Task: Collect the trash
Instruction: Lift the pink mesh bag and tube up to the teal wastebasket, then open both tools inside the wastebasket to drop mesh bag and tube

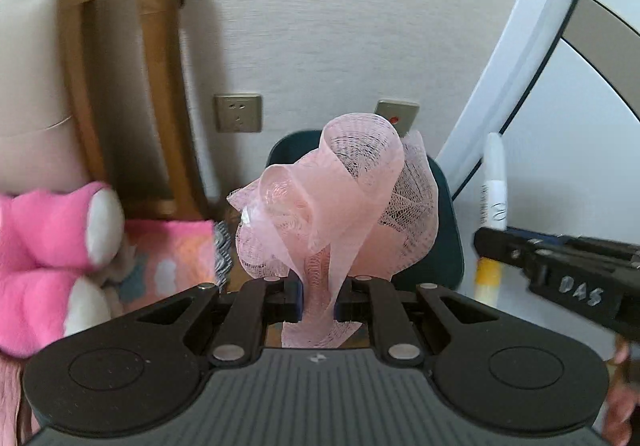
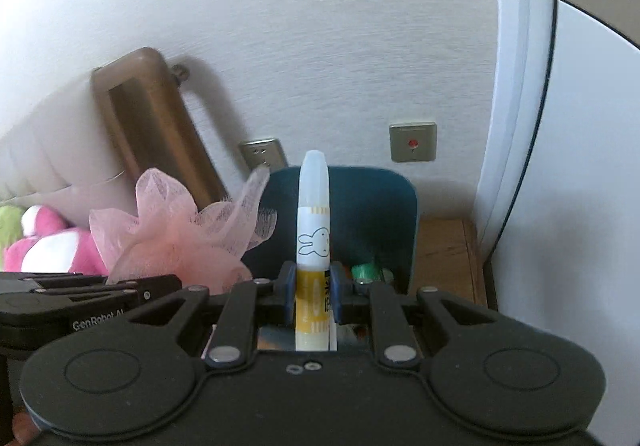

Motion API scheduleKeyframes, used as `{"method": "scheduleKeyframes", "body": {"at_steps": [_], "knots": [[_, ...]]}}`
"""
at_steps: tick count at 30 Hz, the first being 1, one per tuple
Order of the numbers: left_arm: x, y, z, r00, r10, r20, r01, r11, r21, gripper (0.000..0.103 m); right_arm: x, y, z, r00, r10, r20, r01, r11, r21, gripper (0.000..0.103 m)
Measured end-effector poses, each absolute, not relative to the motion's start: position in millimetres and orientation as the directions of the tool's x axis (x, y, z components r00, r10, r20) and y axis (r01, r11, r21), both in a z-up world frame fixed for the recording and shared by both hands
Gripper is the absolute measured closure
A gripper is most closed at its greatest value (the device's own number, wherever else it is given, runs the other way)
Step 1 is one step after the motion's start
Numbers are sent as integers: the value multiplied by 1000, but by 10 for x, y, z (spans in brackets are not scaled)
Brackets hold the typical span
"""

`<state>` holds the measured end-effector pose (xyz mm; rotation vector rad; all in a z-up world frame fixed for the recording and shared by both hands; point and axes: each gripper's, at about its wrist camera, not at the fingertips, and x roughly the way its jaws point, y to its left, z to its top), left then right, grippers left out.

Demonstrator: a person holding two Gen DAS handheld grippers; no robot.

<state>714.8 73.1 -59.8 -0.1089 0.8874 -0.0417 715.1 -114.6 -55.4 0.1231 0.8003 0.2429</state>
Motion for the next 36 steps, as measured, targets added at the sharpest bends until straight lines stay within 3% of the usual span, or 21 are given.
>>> {"method": "scheduleKeyframes", "body": {"at_steps": [14,30,36], "knots": [[8243,531,-1239,529,-98,-843,109,993,-48,91,7979,-1031,-1277,578,180,-796,-80,983,164,87],[8483,502,-1941,364,-94,-927,128,990,-50,91,8083,-969,-1787,498,137,-856,-84,990,109,87],[8507,573,-2014,342,-123,-932,109,990,-91,87,8078,-934,-1793,499,146,-854,-130,987,92,80]]}}
